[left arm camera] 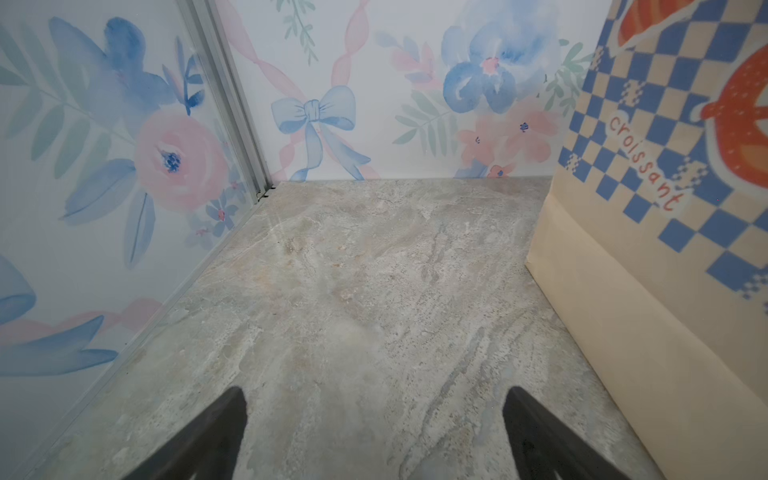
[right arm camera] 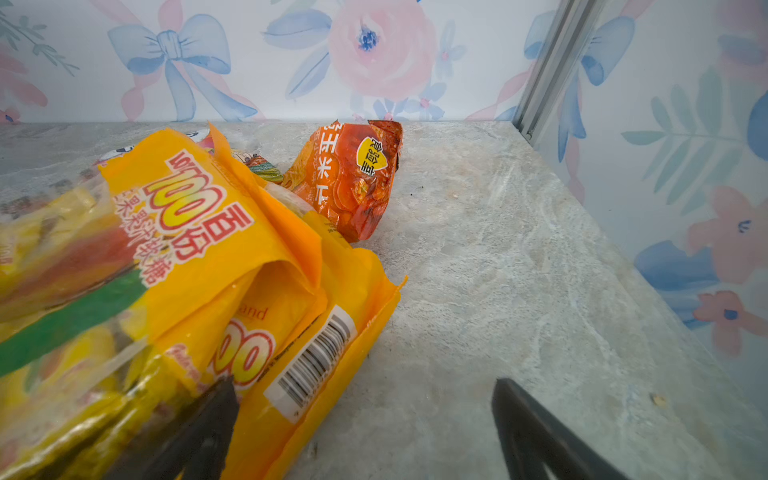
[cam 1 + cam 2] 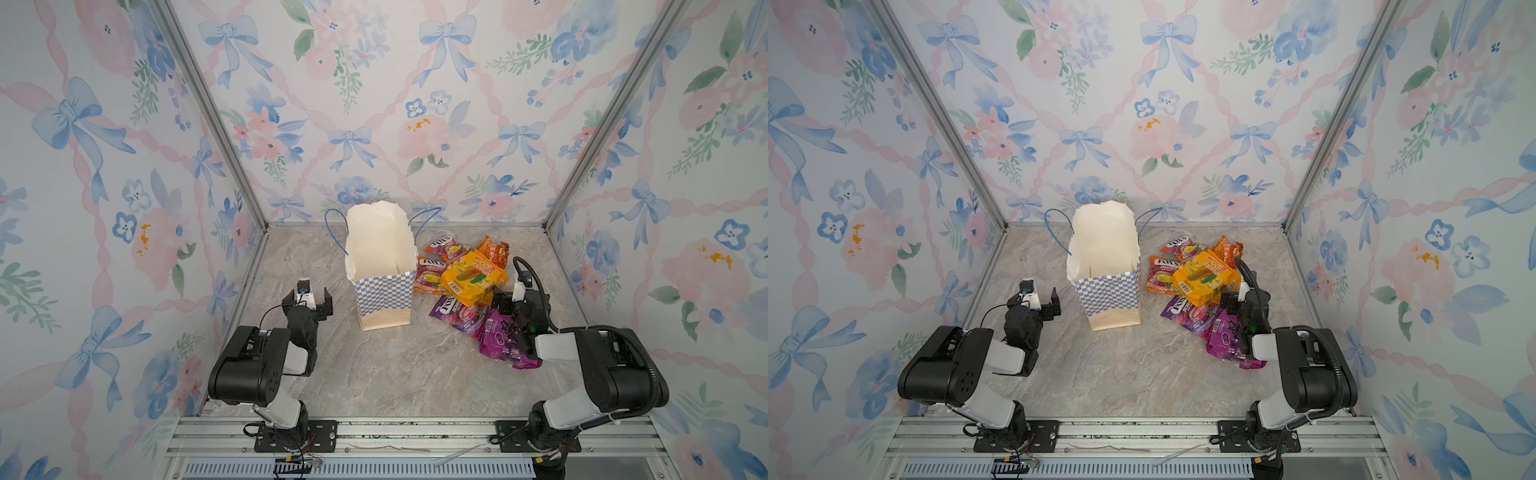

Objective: Place the snacks into the paper bag
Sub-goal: 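Raise the left gripper toward the bag handle while the right moves over the snacks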

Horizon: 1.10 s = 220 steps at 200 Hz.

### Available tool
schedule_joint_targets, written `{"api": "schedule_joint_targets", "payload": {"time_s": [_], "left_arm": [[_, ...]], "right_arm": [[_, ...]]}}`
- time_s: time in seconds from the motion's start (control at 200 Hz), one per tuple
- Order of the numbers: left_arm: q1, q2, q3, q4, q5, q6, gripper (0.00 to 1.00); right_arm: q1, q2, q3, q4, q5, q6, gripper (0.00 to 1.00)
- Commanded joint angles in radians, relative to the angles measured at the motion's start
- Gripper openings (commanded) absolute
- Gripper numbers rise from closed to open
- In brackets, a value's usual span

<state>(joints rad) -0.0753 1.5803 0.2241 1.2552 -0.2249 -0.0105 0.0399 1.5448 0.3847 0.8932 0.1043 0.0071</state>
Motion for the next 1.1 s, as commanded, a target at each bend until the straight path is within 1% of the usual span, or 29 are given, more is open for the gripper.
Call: {"api": "schedule_joint_targets", "payload": {"time_s": [0.0,0.315,0.355,0.405,0.45,0.49,0.52,0.545,0.58,0.615,0.665,0.685,0.725,0.76,0.815,0.885,0.91,0.93,0.96,1.0,1.04,1.095], "left_arm": [[-0.001,0.0,-0.004,0.018,-0.007,0.0,0.98],[-0.001,0.0,-0.003,0.019,-0.005,0.0,0.98],[-0.001,0.001,-0.002,0.018,-0.004,0.001,0.98],[-0.001,0.001,-0.002,0.019,-0.004,0.001,0.98],[0.006,0.003,0.003,0.012,-0.003,-0.006,0.98],[0.027,-0.005,0.003,0.0,0.02,-0.024,0.98],[0.028,-0.007,-0.001,0.001,0.016,-0.028,0.98],[0.022,-0.009,-0.004,0.005,-0.003,-0.03,0.98],[0.011,-0.012,-0.004,0.01,-0.059,-0.032,0.98],[0.004,-0.031,0.0,-0.005,-0.101,-0.039,0.98],[0.006,-0.056,-0.001,-0.033,-0.082,-0.04,0.98],[0.0,-0.066,0.002,-0.034,-0.097,-0.031,0.98],[-0.022,-0.103,0.015,-0.084,-0.157,-0.024,0.98],[-0.035,-0.147,0.027,-0.133,-0.183,-0.013,0.98],[-0.046,-0.228,0.051,-0.231,-0.176,0.0,0.98],[-0.053,-0.338,0.066,-0.295,-0.141,-0.006,0.98],[-0.055,-0.386,0.076,-0.328,-0.139,-0.035,0.98],[-0.054,-0.427,0.089,-0.377,-0.142,-0.082,0.98],[-0.049,-0.491,0.126,-0.486,-0.137,-0.158,0.98],[-0.043,-0.566,0.184,-0.629,-0.112,-0.225,0.98],[-0.044,-0.627,0.232,-0.737,-0.093,-0.256,0.98],[-0.047,-0.702,0.283,-0.828,-0.069,-0.283,0.98]], "right_arm": [[-0.003,0.001,0.013,0.004,-0.023,-0.001,0.97],[-0.003,0.001,0.013,0.004,-0.022,-0.001,0.97],[0.002,0.0,0.01,0.007,-0.01,-0.006,0.97],[0.023,-0.007,0.012,0.005,0.033,-0.015,0.97],[0.046,-0.042,0.019,-0.032,0.083,-0.029,0.97],[0.065,-0.083,0.032,-0.095,0.136,-0.034,0.97],[0.074,-0.117,0.044,-0.144,0.163,-0.035,0.97],[0.077,-0.149,0.055,-0.188,0.181,-0.032,0.97],[0.083,-0.193,0.075,-0.253,0.208,-0.027,0.97],[0.084,-0.24,0.094,-0.322,0.215,-0.02,0.97],[0.084,-0.304,0.133,-0.424,0.209,-0.013,0.97],[0.084,-0.327,0.155,-0.466,0.209,-0.007,0.97],[0.081,-0.366,0.21,-0.594,0.202,0.005,0.97],[0.076,-0.389,0.257,-0.691,0.187,0.014,0.97],[0.071,-0.41,0.321,-0.806,0.16,0.014,0.97],[0.07,-0.422,0.381,-0.913,0.138,0.017,0.97],[0.068,-0.423,0.399,-0.942,0.125,0.018,0.97],[0.067,-0.424,0.413,-0.969,0.112,0.02,0.97],[0.068,-0.425,0.434,-1.005,0.091,0.025,0.97],[0.066,-0.424,0.46,-1.051,0.054,0.035,0.97],[0.067,-0.423,0.484,-1.091,0.02,0.051,0.97],[0.066,-0.421,0.511,-1.134,-0.021,0.082,0.96]]}}
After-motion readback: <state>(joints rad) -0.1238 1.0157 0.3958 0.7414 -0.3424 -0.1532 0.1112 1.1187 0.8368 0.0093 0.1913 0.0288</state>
